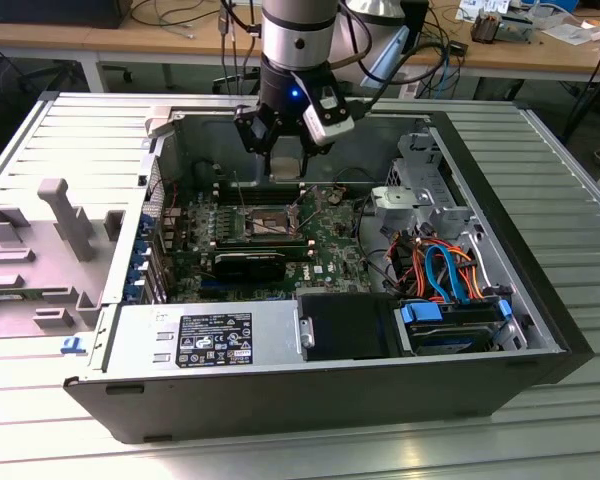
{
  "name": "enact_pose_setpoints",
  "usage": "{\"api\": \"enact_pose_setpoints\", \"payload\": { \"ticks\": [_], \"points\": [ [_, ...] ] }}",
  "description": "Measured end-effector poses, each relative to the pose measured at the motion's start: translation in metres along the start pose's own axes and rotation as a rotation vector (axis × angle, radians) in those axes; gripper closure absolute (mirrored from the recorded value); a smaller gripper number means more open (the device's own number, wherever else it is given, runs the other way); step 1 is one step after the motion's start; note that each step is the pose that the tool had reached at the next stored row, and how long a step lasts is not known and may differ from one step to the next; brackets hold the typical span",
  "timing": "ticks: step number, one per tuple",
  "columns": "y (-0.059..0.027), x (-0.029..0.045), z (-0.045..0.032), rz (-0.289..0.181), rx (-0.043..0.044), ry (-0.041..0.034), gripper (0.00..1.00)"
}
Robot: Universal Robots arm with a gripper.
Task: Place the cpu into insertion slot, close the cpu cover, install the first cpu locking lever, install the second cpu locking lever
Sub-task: 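Place the cpu into insertion slot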
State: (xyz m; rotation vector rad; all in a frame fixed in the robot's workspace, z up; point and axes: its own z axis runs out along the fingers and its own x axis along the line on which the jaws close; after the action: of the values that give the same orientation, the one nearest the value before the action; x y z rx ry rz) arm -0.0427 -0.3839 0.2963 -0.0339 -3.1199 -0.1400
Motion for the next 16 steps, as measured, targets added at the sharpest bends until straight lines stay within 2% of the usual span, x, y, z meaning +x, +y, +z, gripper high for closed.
{"api": "enact_pose_setpoints", "payload": {
  "ticks": [9, 16],
  "points": [
    [-0.0005, 0.0001, 0.0003, 0.001, 0.0001, 0.0, 0.45],
    [-0.0005, 0.0001, 0.0004, 0.033, -0.0006, -0.0029, 0.45]
  ]
}}
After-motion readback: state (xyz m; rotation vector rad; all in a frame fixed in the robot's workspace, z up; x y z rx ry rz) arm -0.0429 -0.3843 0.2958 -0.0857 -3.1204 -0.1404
